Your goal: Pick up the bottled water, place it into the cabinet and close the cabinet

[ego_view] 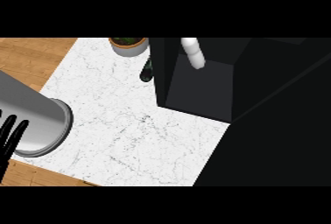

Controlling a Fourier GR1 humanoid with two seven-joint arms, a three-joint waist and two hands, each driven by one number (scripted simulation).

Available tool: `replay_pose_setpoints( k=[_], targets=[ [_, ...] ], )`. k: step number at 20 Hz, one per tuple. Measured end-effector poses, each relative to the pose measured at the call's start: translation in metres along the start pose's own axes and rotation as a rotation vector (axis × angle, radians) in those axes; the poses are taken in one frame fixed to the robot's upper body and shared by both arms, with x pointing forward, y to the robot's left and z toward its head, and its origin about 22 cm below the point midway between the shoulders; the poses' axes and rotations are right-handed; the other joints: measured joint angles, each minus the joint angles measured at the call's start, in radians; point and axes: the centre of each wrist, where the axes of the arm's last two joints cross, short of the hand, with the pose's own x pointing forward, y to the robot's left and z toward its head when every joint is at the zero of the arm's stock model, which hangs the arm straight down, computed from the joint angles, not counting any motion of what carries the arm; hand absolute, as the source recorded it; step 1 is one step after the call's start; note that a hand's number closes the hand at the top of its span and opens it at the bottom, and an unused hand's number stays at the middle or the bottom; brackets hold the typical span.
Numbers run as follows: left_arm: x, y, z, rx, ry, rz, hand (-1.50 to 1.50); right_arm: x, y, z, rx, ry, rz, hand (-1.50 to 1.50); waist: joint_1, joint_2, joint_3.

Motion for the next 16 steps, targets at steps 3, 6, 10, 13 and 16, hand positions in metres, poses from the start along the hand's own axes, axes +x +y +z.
replay_pose_setpoints(
  k=[3, 6, 10, 13, 16],
  targets=[
    [0.0016, 0.0014, -0.0005, -0.005, -0.003, 0.001, -1.5, -0.0008, 0.0004, -0.0001, -0.006, -0.003, -0.01, 1.5, 0.009, 0.009, 0.0],
    [0.003, 0.0015, -0.0028, -0.018, -0.009, 0.004, -1.5, -0.0023, 0.0005, -0.0002, -0.009, -0.011, -0.026, 1.5, 0.023, 0.021, 0.001],
    [0.0053, 0.0019, -0.0056, -0.034, -0.016, 0.004, -1.5, -0.0054, 0.0006, -0.0005, -0.017, -0.026, -0.057, 1.5, 0.044, 0.033, 0.002],
    [0.0061, 0.003, -0.0068, -0.042, -0.018, 0.003, -1.5, -0.0069, 0.0007, -0.0009, -0.025, -0.032, -0.075, 1.5, 0.049, 0.038, 0.001],
    [0.0075, 0.0048, -0.0078, -0.043, -0.021, 0.0, -1.5, -0.008, 0.0006, -0.0018, -0.041, -0.036, -0.088, 1.5, 0.047, 0.039, 0.001]
  ],
)
